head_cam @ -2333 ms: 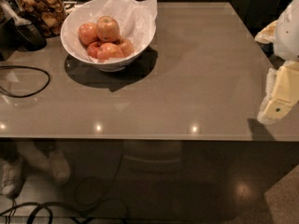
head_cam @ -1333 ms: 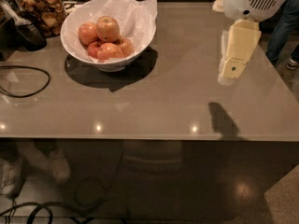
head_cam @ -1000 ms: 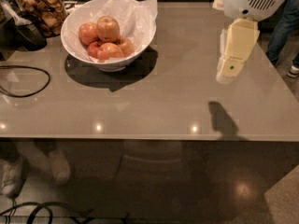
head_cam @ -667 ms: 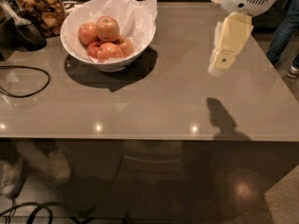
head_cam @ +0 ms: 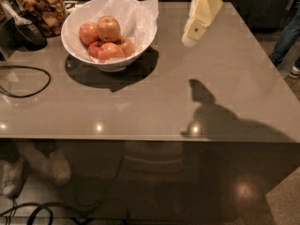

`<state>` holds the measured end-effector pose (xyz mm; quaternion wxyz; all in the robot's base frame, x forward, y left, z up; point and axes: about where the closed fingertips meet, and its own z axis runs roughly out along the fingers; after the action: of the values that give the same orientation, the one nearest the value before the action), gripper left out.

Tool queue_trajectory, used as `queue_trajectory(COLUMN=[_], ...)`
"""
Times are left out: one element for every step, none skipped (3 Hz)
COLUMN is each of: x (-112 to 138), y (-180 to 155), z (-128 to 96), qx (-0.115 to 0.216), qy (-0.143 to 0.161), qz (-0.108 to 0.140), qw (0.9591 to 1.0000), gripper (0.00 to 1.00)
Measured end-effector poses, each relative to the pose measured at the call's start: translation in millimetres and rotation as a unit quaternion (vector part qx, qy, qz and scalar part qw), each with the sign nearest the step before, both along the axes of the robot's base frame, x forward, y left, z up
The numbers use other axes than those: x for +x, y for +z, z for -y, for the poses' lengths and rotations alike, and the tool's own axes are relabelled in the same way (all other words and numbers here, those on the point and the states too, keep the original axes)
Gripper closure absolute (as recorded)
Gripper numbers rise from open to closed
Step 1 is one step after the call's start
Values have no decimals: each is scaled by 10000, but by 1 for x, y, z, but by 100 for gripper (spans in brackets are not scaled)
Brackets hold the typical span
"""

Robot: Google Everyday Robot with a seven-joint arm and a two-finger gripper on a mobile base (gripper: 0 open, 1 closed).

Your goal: Pick apple from white bowl

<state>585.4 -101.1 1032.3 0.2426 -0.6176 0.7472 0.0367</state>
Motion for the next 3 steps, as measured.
queue_trajectory(x=[8, 14, 33], y=[14, 3, -7], z=[-3, -10, -34], qx=[110, 282, 536], qy=[-10, -94, -45], qz=[204, 184, 70], qw=[9997, 9994, 9985], gripper=[0, 0, 0])
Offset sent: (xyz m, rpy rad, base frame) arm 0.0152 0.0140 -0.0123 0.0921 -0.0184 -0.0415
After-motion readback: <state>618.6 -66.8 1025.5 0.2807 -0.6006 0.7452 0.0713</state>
